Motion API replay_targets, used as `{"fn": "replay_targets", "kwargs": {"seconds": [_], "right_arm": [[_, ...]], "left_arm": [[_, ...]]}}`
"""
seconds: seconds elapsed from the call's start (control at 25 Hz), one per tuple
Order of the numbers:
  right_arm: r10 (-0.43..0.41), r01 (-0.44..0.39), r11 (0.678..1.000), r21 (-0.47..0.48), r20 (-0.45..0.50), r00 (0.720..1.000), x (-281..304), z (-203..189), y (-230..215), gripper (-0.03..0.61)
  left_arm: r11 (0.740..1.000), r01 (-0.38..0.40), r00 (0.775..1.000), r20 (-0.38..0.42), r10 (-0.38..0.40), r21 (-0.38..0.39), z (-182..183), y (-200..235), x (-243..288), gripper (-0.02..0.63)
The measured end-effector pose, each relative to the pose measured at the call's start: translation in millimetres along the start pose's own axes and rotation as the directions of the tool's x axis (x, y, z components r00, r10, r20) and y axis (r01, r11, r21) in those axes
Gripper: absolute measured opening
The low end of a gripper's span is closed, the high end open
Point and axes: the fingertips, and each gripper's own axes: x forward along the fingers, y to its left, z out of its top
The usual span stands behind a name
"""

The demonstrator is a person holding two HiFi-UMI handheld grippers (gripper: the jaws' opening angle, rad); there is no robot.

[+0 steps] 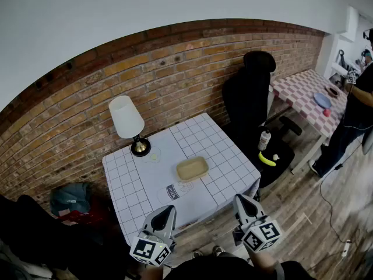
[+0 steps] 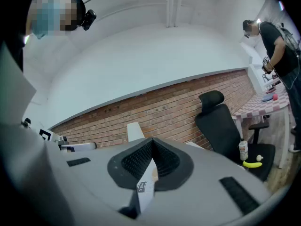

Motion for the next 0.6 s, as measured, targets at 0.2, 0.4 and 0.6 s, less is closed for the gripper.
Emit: {"fn": "replay_targets", "kwargs": {"seconds": [0.2, 0.4, 0.6], "right_arm": [[0.011, -0.011, 1.0, 0.007, 0.002, 1.0, -1.6, -0.7, 4.4, 0.003], [0.028, -0.029, 0.999, 0.033, 0.037, 0.999, -4.0, 0.6, 10.6, 0.003], [0.025, -0.028, 0.998, 0.056, 0.059, 0.998, -5.0, -6.9, 11.6, 0.005]], "left_arm": [[1.0, -0.018, 1.0, -0.013, 0.018, -0.018, 0.7, -2.5, -3.9, 0.009], [1.0, -0.019, 1.0, -0.016, 0.019, -0.015, 0.9, -1.4, -10.1, 0.009], [1.0, 0.002, 1.0, -0.024, -0.002, -0.017, -6.0, -0.2, -12.4, 0.009]]}}
